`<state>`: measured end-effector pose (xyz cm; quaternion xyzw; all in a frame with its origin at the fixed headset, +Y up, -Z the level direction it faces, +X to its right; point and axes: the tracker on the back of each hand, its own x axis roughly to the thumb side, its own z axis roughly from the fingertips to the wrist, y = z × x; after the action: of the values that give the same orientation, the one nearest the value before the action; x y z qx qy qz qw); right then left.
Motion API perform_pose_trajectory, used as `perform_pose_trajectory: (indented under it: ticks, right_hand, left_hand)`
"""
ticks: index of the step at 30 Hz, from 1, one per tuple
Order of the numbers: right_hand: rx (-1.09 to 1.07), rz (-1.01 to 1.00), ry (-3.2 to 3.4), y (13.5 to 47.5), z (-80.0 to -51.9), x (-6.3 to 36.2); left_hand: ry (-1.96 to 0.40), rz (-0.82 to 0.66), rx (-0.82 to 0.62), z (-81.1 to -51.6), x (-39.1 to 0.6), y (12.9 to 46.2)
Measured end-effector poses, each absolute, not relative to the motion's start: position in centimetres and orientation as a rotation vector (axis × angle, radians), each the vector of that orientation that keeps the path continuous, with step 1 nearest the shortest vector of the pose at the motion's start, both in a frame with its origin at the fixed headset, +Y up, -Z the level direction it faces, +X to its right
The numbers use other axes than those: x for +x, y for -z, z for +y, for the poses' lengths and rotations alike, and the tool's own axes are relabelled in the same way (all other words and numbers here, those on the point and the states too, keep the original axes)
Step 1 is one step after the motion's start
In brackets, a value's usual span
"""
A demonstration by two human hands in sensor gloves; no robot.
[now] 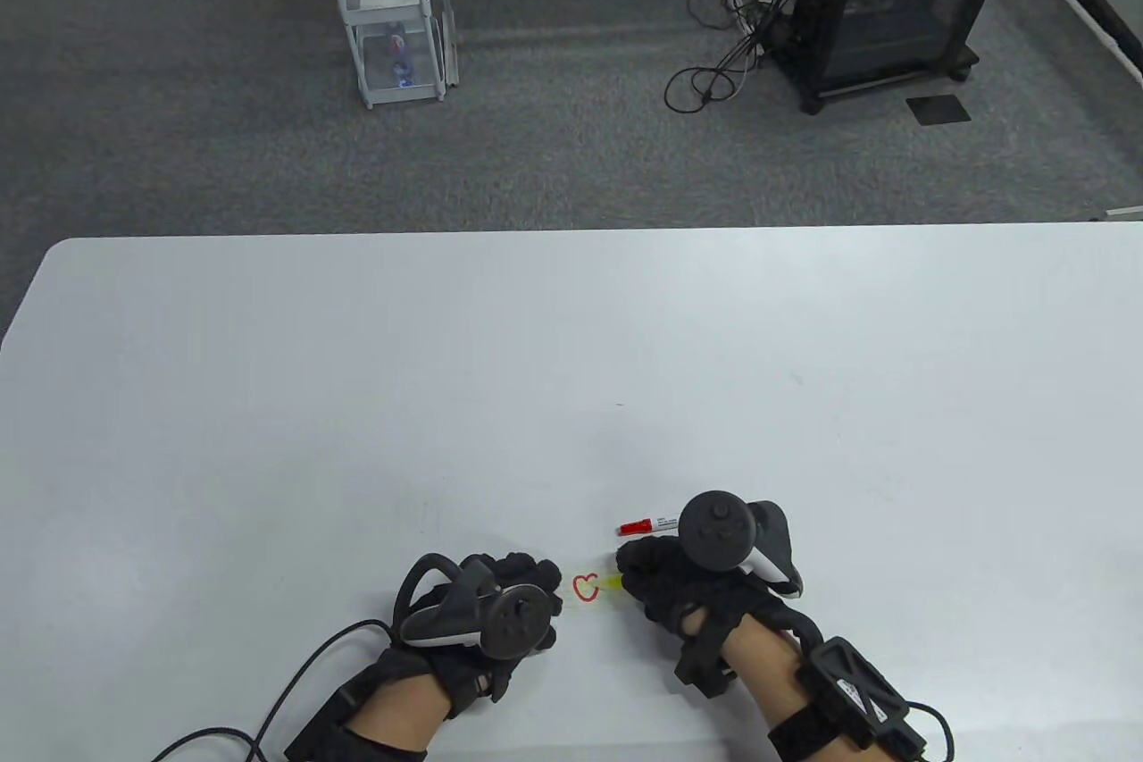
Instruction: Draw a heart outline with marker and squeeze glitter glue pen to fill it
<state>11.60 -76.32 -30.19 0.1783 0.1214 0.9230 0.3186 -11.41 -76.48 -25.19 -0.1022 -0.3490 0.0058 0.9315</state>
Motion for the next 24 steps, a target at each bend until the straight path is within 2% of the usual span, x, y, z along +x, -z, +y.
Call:
perform_pose_trajectory:
  ticks: [24]
  right_hand:
    - [0.44,0.333,-2.424,30.43,-76.3,11.68]
  left_hand:
    - [-0.01,-0.714,-0.21,-76.41,-11.39,25.17]
